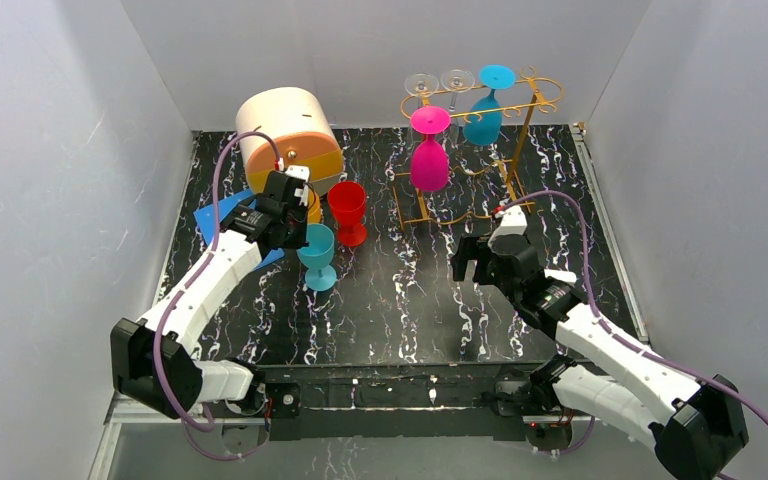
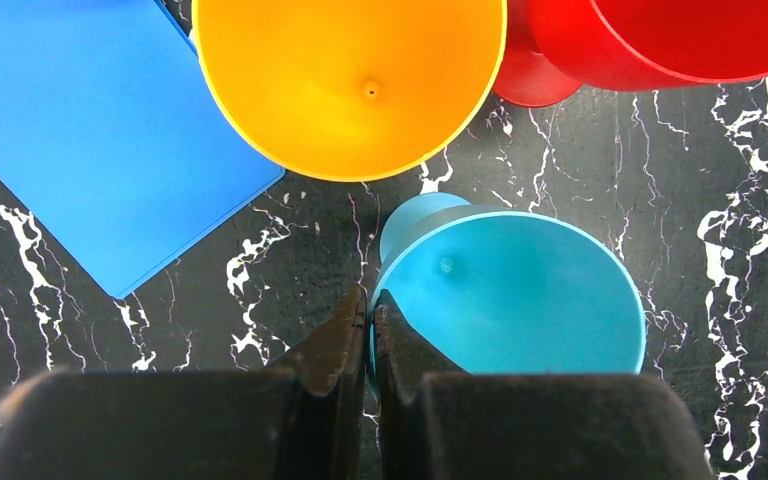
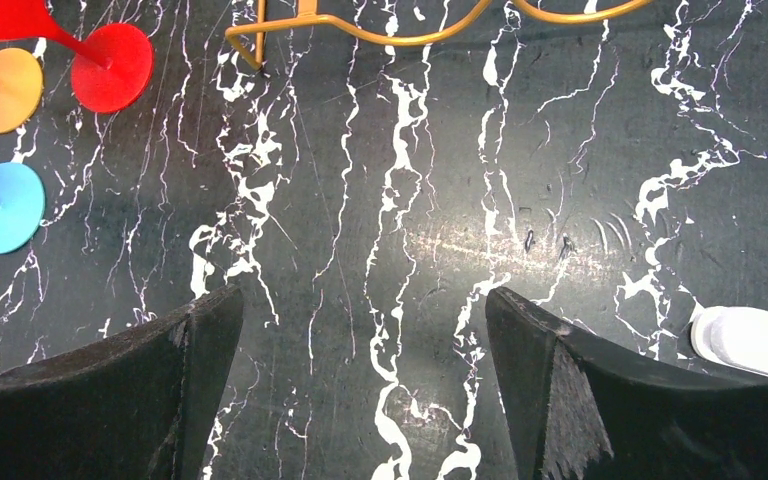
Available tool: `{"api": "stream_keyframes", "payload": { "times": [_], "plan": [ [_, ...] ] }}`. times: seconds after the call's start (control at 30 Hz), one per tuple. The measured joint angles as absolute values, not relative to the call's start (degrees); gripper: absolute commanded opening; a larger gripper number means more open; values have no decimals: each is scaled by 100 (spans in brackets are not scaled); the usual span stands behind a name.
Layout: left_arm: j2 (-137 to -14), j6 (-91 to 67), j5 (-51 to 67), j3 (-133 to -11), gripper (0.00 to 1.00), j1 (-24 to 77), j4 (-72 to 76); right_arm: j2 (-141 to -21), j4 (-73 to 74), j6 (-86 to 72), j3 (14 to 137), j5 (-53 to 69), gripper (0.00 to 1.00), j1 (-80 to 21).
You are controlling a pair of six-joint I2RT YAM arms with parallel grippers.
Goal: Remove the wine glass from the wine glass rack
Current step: Place the wine glass at the center of the board, then pick up the wine glass from the wine rack.
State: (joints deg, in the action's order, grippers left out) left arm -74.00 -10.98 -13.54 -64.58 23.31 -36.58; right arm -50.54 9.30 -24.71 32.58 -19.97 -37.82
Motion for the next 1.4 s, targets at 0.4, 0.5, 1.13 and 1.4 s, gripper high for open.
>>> {"api": "stream_keyframes", "payload": {
  "times": [0.4,0.5,1.13,1.4],
  "plan": [
    [-7481,-1199,-1520,-6458,21,2303,-3516,-4851,941,-2576,3409,-1992,99,-3782],
    [-7481,-1205,-1540,-6458,37,2298,-3518,-4904,982,-2582,3621,-1975,99,-3782],
    [-5902,-1507,-1031,-6353,96,2298,-3330,-6324,891,-4311,6171,-1081,89,-3522],
    [-5109,-1734,-692,-5802,98,2298,-2965,-6812,283,-4967,6744,-1490,74,-3481]
  ]
}}
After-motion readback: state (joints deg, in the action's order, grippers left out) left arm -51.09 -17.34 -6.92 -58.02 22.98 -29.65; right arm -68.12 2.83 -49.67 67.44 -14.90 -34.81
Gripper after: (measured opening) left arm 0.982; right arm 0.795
